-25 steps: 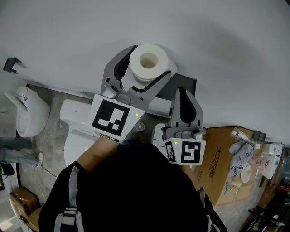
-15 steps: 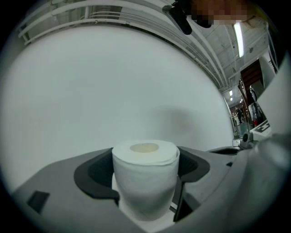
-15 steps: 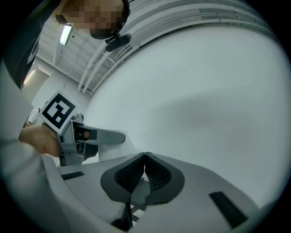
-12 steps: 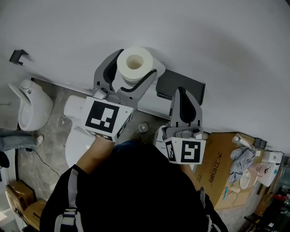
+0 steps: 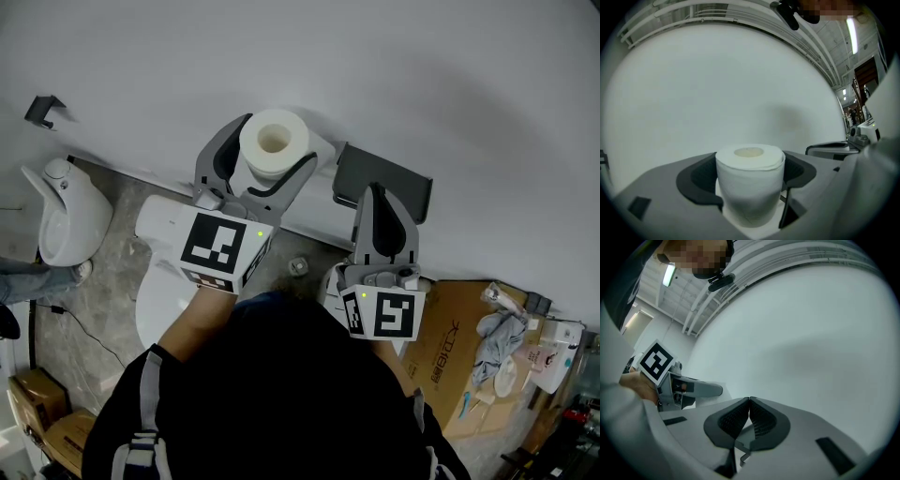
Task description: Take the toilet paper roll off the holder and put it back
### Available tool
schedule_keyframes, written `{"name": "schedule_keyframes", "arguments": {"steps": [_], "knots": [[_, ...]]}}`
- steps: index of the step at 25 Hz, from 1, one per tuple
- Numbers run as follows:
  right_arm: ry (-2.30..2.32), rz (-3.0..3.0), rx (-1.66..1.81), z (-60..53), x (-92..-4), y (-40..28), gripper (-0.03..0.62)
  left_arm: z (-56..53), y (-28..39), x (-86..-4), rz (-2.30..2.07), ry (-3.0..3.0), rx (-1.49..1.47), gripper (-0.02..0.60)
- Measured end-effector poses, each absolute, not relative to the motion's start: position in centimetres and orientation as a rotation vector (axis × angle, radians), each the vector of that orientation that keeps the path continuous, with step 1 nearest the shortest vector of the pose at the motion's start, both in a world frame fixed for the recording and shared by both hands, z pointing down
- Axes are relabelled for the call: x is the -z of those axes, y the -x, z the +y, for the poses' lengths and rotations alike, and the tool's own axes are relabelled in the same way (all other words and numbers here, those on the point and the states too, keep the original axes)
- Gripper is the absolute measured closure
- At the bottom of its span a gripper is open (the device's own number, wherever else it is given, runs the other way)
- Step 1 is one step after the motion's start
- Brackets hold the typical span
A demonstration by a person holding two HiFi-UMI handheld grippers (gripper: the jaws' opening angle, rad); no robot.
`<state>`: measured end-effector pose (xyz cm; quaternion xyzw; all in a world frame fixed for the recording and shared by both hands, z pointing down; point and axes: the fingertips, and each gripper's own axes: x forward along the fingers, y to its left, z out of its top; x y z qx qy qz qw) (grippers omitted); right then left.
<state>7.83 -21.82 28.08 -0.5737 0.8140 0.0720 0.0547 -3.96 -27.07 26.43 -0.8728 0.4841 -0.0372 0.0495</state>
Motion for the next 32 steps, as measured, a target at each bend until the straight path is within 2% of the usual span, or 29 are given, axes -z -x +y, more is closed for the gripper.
{"name": "schedule_keyframes", "arguments": {"steps": [32], "knots": [[1.76, 2.482, -0.225, -21.3, -28.3, -7.4, 0.57, -26.1, 4.6, -29.8, 1.501, 2.717, 0.145, 0.186]]}}
